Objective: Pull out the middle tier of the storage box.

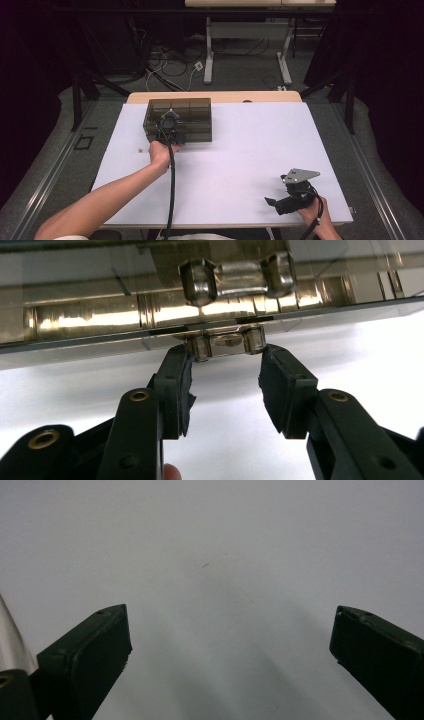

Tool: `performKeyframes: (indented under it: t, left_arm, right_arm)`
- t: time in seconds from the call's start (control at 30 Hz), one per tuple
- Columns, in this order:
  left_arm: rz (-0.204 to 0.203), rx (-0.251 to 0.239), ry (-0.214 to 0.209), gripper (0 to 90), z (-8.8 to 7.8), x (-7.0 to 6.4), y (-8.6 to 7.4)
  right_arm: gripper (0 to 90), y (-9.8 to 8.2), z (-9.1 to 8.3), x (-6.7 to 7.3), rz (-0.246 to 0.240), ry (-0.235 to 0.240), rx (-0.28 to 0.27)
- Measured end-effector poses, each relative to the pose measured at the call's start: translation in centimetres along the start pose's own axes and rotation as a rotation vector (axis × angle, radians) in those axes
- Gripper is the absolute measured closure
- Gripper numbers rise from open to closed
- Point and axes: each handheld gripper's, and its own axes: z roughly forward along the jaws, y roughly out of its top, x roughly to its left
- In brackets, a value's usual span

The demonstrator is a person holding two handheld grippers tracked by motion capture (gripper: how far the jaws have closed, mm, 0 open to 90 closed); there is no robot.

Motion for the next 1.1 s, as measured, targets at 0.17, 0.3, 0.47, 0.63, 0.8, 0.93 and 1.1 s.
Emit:
performKeyframes:
  t: [0.17,0.3,0.47,0.63,0.8,0.93,1.1]
  left_arm:
    - [0.06,-0.045,-0.034,36.0,-0.6,0.4,-0.8]
    - [0.105,-0.061,-0.061,28.8,-0.7,0.6,-1.6]
    - [0.175,-0.089,-0.086,25.0,-0.6,1.2,-2.9]
    - [0.199,-0.105,-0.114,21.2,-0.6,2.1,-3.3]
    - [0.273,-0.128,-0.141,16.0,-0.9,2.7,-3.4]
    - [0.353,-0.15,-0.149,13.1,-1.0,2.7,-3.7]
    - [0.426,-0.138,-0.162,7.0,-1.0,3.0,-3.9]
  right_arm:
    - [2.4,0.0,0.0,0.0,-0.001,0.002,0.001]
    - [2.4,0.0,0.0,0.0,-0.005,0.0,-0.007]
    - [2.4,0.0,0.0,0.0,-0.007,0.001,0.001]
    - [2.4,0.0,0.0,-0.1,-0.004,-0.001,-0.001]
    - [2.4,0.0,0.0,-0.1,-0.002,-0.004,-0.003]
    - [2.4,0.0,0.0,-0.1,-0.004,0.003,-0.002]
    - [2.4,0.0,0.0,-0.1,-0.001,-0.005,-0.001]
